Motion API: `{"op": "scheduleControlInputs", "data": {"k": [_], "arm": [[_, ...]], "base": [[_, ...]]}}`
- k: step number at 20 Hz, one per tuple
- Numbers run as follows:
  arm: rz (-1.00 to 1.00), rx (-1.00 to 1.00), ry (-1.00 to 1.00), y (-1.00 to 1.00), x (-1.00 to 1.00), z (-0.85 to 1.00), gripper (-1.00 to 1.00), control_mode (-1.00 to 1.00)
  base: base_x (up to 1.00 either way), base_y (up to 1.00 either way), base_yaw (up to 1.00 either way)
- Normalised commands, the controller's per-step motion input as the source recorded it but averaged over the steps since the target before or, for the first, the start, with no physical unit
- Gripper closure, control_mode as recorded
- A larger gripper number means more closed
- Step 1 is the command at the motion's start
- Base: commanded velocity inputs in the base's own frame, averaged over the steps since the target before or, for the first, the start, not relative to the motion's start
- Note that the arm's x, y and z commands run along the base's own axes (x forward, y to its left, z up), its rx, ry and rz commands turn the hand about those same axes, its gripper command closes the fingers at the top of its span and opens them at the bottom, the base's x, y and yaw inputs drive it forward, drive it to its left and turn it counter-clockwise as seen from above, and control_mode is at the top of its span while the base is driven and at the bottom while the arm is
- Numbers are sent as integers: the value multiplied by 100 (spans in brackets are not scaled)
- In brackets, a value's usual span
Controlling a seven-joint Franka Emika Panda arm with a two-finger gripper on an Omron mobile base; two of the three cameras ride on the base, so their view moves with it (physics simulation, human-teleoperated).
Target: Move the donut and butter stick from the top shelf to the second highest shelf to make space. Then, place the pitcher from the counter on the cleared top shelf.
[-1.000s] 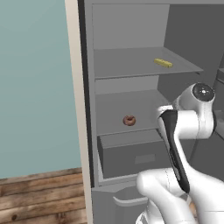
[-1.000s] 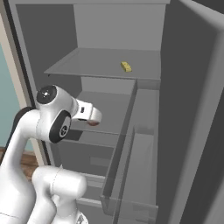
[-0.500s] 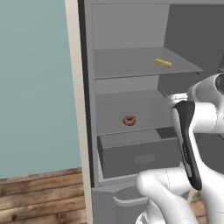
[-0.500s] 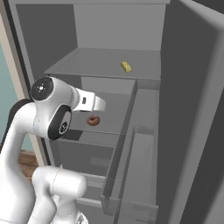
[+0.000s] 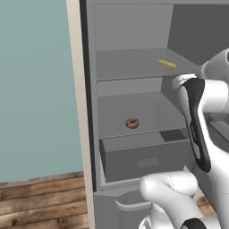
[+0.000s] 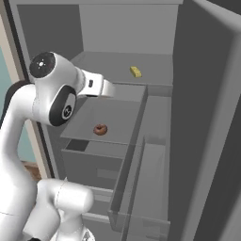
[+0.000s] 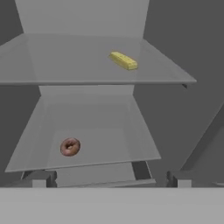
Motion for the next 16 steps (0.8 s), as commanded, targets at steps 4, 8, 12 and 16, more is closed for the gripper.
{"op": "scheduleControlInputs", "data": {"k": [4,8,12,16], "arm": [[0,0,1,-14,22,2,-100,-100],[0,0,1,-16,37,0,-100,-100],[0,0,0,-4,40,0,-100,-100],[0,0,0,0,44,0,-100,-100]], "base": [[0,0,0],[0,0,0],[0,0,0],[0,0,0]]}}
